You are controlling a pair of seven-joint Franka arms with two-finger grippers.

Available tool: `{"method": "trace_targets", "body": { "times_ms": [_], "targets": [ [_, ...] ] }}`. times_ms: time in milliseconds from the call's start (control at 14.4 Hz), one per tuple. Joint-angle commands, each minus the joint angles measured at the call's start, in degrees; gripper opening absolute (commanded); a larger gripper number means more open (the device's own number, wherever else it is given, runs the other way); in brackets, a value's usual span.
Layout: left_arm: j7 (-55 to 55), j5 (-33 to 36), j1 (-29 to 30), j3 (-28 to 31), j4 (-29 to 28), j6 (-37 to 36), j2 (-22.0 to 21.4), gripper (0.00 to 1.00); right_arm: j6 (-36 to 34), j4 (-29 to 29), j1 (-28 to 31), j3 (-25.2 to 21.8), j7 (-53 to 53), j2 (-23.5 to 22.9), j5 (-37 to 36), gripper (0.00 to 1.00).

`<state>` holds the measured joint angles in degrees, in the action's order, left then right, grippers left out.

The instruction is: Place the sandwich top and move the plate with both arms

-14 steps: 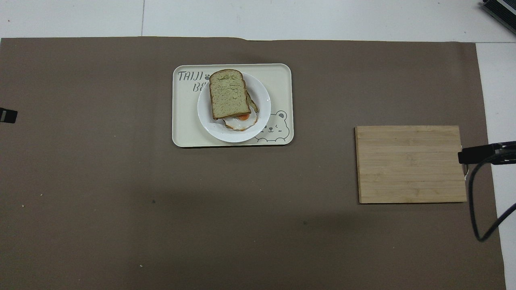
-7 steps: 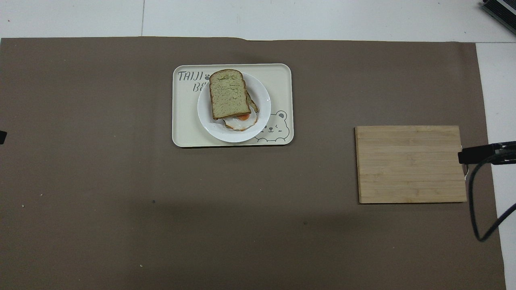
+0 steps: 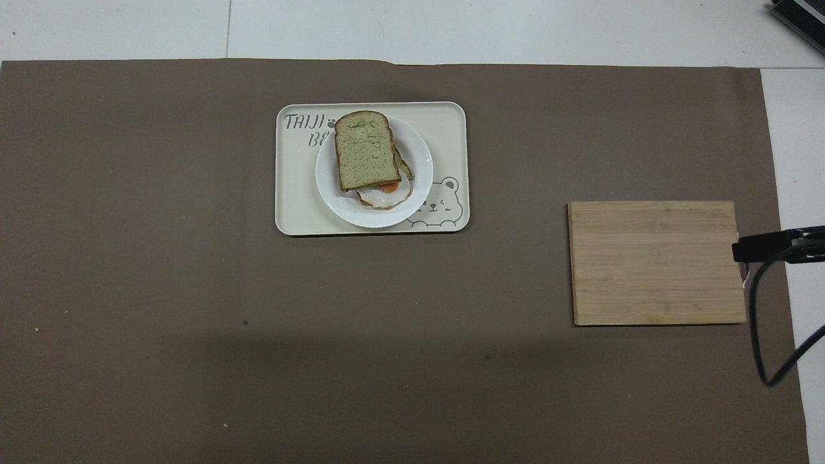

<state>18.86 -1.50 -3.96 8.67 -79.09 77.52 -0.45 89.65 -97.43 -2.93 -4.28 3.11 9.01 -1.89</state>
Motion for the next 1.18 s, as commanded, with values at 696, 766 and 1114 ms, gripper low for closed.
{"method": "trace_targets", "body": {
  "times_ms": [696,766,1114],
  "targets": [
    [-3.21,0.27,5.45,-7.09,-0.19,-1.05,-1.65,1.00,-0.44,-0.92,0.12,0.06,1.37,1.01,-0.39,1.00],
    [-3.48,0.19,5.28,-7.18,-0.37,-0.88,-1.74,1.00,-0.44,-0.84,0.12,0.06,1.37,1.01,-0.39,1.00],
    [-4.44,0.18,5.10,-7.79,-0.72,-1.05,-2.09,1.00,-0.44,-0.84,0.12,-0.03,1.37,1.01,-0.39,1.00]
  ]
}}
